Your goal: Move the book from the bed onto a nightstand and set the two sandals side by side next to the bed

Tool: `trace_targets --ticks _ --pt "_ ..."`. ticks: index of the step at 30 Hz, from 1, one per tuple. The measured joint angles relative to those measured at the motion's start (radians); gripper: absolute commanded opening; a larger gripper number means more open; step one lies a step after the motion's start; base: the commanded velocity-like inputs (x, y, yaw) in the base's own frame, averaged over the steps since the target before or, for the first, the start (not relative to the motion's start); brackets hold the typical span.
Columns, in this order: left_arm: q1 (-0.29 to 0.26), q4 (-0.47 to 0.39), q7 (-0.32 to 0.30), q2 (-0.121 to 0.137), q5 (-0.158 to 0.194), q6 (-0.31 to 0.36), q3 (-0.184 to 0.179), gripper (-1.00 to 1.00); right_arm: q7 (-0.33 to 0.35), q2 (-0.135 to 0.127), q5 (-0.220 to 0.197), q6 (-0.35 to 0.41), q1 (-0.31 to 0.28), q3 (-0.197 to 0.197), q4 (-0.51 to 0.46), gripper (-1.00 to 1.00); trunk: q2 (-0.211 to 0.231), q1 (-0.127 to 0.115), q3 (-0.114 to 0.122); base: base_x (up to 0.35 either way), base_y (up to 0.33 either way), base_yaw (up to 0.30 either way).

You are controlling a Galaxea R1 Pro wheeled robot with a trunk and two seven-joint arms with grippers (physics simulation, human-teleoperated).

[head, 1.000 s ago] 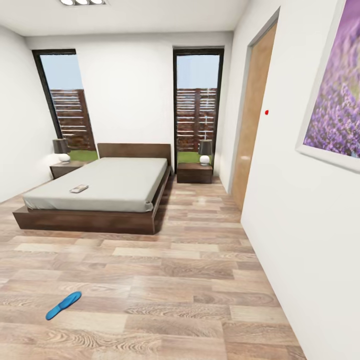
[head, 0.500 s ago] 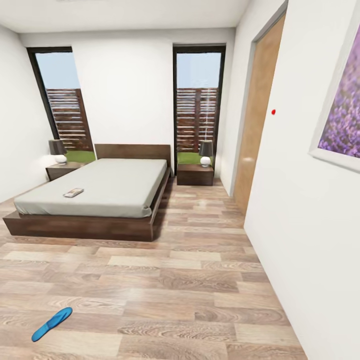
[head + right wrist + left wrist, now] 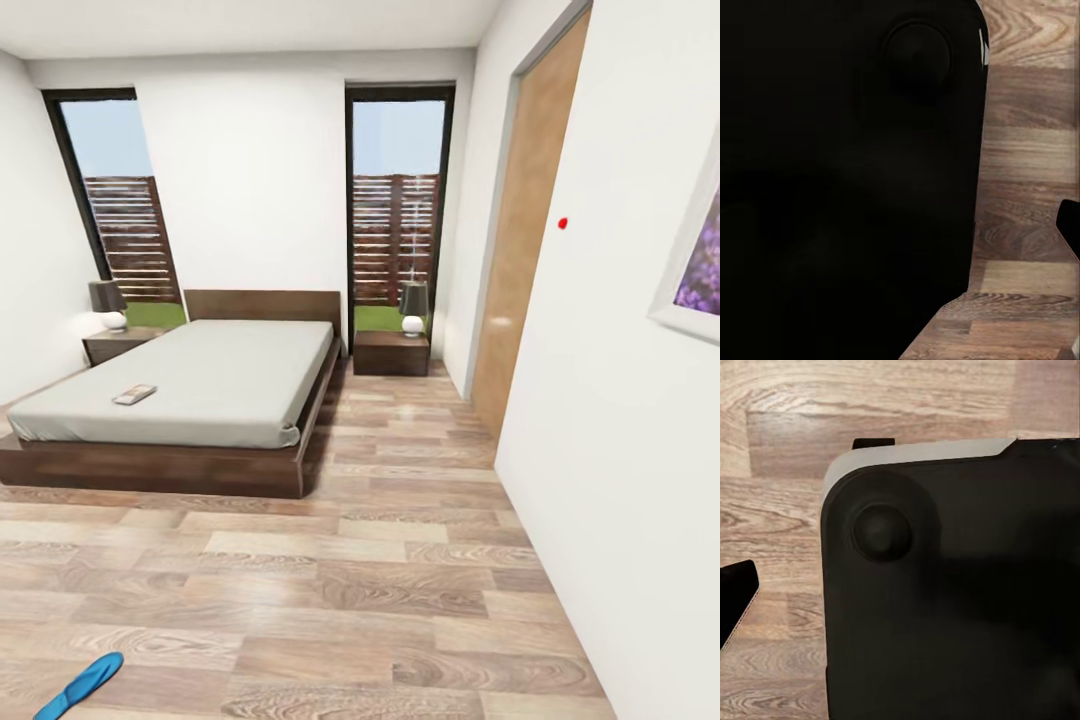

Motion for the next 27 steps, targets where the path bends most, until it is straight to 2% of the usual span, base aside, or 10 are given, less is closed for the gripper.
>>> trace_targets --ticks 27 --pt "0.000 0.000 0.000 0.000 0.000 0.001 0.000 1.00 0.000 0.000 0.000 0.000 0.000 0.000 0.000 1.00 0.000 0.000 0.000 0.322 0.000 0.000"
